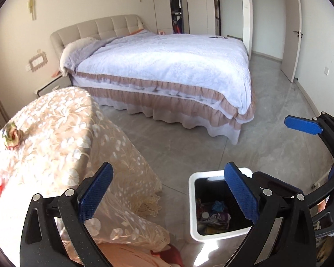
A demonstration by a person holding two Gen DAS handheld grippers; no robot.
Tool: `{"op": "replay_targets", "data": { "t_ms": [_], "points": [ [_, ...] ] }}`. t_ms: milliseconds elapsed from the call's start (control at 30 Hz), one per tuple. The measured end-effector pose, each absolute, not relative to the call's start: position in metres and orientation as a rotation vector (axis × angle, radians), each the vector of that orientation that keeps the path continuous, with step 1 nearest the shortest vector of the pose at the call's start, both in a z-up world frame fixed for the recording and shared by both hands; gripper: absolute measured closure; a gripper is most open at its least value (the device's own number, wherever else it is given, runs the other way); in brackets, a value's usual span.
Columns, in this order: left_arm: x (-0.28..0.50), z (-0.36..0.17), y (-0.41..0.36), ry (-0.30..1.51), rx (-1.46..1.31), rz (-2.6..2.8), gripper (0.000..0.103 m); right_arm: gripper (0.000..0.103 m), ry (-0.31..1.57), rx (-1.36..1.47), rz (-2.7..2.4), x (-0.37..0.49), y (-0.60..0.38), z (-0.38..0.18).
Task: Collect trash
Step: 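Move both tools back over the table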
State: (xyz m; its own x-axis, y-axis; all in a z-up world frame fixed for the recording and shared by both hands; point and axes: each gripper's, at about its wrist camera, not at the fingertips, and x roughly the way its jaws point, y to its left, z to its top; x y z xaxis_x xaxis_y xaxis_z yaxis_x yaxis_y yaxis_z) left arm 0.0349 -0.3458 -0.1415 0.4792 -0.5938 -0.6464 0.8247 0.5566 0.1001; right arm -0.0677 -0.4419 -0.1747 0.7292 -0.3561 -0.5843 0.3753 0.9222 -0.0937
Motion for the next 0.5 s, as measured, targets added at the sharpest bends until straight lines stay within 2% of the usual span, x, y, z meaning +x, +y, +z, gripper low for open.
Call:
{"op": "replay_targets", "data": {
  "t_ms": [200,500],
  "points": [
    [0.06,-0.107,-0.299,0.525,0.349,-0.773,0.005,0.004,0.517,0.086,-0.332,-0.038,-0.419,-0.147],
    [0.108,-0.075,-0.225,0.483,0.252,-0.619,0.005,0.004,0.434,0.063,-0.189,0.023,-0.367,-0.113]
  ]
}}
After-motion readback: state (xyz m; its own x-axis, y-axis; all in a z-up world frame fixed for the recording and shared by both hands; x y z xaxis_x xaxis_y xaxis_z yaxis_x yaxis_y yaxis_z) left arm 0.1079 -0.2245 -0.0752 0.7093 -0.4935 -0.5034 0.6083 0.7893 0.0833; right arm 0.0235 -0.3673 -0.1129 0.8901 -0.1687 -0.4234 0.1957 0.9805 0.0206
